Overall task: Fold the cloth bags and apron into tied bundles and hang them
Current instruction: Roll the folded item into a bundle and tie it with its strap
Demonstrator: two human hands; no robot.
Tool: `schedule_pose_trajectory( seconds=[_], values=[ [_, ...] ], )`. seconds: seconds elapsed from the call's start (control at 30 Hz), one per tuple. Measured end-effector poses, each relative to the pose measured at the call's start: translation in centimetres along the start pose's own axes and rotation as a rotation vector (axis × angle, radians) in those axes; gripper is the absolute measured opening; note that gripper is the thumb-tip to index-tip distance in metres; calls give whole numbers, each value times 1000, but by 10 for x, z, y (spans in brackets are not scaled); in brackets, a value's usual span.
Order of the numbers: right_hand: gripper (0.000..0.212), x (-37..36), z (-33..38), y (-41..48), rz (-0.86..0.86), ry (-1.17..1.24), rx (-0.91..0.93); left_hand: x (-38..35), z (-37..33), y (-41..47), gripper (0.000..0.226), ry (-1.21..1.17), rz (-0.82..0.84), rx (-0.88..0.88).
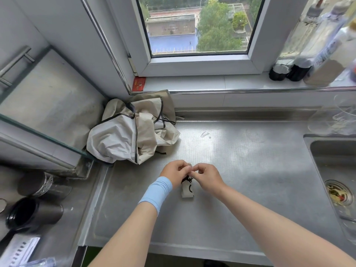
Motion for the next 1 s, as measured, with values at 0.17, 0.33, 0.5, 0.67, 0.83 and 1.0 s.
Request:
schedule_pose_trajectory(
  seconds=[0.17, 0.33, 0.5, 0.67, 0.83, 1.0],
  values=[
    [11, -7, 5, 1, 14, 152, -99, 11, 11, -6, 10, 113, -210, -50],
    [11, -14, 12, -3, 59, 273, -233, -6, 24, -19, 10, 56, -234, -33],
    [21, -12, 16, -3, 77, 313, -277, -23, 34, -14, 10, -275, -219, 123],
    [10, 5, 17, -1, 134, -76, -150, -28, 34, -7, 13, -307, -227, 171],
    [27, 23, 21, 2, 529, -1064, 47, -21, 23, -4, 25, -54, -271, 88],
    [27, 8, 68, 16, 733, -1257, 399, -21, 3, -1, 20, 247, -175, 19]
  ],
)
Point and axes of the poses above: each hand's wrist, its own y-axis towards the middle knuckle, its own x-axis out of the back of the hand, z = x × y, the point moved 4 cm from there along y, towards the middle knuckle, and after that the axes turned 9 degrees about x, right-handed, at the moved point
